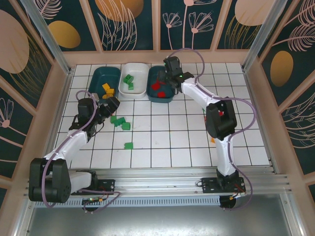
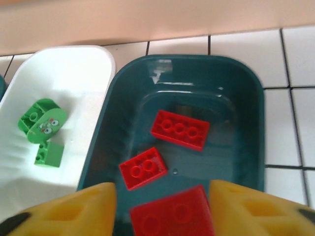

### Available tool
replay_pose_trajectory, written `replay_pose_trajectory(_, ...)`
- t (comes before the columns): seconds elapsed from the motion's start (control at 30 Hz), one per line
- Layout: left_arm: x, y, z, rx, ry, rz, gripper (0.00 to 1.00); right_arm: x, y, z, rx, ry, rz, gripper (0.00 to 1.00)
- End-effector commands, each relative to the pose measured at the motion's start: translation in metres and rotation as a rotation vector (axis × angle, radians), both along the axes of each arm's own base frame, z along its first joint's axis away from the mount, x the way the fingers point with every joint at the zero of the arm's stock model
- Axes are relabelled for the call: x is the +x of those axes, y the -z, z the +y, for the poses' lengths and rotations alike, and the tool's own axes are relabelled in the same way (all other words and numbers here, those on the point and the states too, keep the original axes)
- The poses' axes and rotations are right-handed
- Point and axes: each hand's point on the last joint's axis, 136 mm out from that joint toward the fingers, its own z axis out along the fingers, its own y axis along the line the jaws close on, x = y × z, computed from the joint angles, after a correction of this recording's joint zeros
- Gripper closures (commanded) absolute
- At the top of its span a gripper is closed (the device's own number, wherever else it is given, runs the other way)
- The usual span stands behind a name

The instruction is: Sort the legos into containers by color

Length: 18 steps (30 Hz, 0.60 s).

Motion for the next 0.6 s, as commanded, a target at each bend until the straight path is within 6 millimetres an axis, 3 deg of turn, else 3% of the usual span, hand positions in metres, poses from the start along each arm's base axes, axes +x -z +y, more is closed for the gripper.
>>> replay_pose_trajectory(0.0,-0.006,0.003,-0.008,-0.011,0.03,-0.007,0.01,-0.001,0.009,0.0,-0.037,0.012,0.048,0.34)
replay_pose_trajectory(0.17,-0.013,0.018,-0.017,0.063,0.054,0.038,0.01,-0.013,-0.016,-0.002,-0.012,0.012,-0.002,0.29)
replay_pose_trajectory(0.27,-0.021,0.032,-0.029,0.173,0.086,0.087,0.03,-0.029,-0.019,-0.011,0.003,0.016,-0.013,0.29)
replay_pose_trajectory(0.33,-0.028,0.044,-0.036,0.284,0.108,0.118,0.04,-0.047,-0.019,-0.008,0.014,0.001,-0.017,0.29)
replay_pose_trajectory(0.47,-0.039,0.076,-0.034,0.452,0.109,0.215,0.07,-0.075,-0.012,-0.021,0.044,0.006,-0.006,0.29)
replay_pose_trajectory(0.57,-0.041,0.09,-0.042,0.514,0.16,0.239,0.09,-0.094,-0.002,-0.03,0.057,0.006,0.008,0.29)
